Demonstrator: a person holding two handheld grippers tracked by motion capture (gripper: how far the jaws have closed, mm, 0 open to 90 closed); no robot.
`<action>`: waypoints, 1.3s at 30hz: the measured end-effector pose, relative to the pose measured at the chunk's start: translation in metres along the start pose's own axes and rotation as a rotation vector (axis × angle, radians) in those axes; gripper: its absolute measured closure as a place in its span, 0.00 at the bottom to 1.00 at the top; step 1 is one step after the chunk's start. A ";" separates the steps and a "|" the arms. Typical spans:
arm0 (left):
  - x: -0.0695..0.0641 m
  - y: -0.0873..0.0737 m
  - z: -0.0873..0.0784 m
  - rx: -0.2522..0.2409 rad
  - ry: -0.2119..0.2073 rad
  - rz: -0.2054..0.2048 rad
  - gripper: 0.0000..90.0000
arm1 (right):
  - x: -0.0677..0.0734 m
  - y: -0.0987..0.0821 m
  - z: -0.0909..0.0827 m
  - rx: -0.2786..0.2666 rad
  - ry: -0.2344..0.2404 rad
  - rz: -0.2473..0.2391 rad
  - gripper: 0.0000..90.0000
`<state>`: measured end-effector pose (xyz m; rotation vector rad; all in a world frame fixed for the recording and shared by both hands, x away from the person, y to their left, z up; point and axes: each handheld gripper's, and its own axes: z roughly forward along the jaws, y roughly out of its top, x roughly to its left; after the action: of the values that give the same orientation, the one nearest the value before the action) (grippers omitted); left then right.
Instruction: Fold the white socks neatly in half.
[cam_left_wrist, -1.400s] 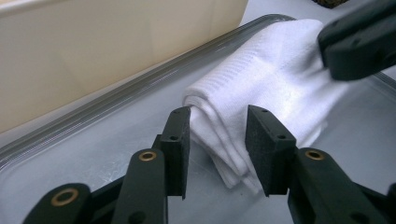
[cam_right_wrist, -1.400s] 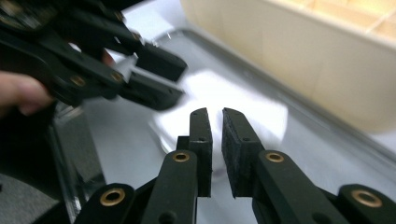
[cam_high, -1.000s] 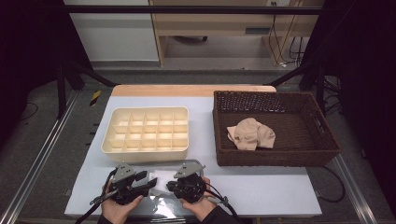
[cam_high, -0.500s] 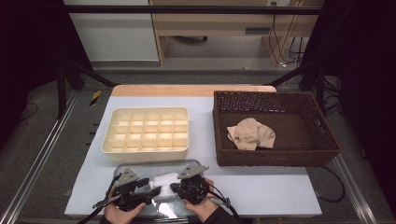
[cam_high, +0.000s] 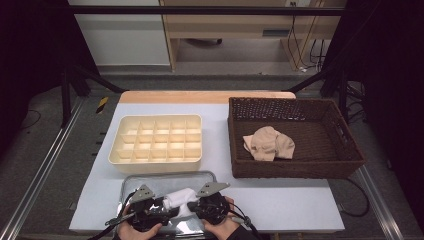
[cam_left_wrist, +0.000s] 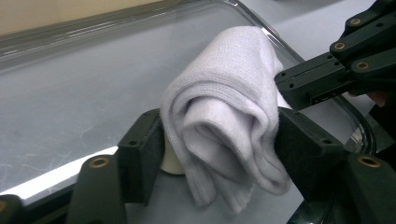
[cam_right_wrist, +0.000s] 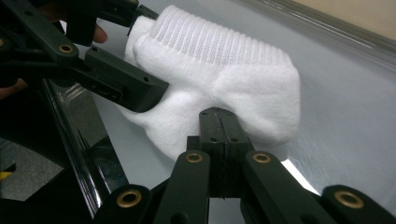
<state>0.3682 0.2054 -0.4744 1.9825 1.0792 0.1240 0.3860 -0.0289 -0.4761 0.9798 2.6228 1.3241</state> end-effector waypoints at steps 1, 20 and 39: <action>0.000 0.000 0.000 0.002 -0.009 -0.007 0.42 | 0.000 0.000 0.000 0.000 0.000 -0.001 1.00; -0.006 0.014 -0.017 -0.042 -0.026 0.059 0.80 | -0.004 0.007 -0.015 -0.063 0.012 -0.008 0.90; 0.005 0.042 -0.032 -0.057 0.042 0.124 0.79 | -0.062 -0.015 -0.102 -0.178 -0.323 0.081 0.68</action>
<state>0.3842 0.2180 -0.4258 2.0029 0.9681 0.2610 0.3966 -0.1427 -0.4368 1.1693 2.2108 1.2648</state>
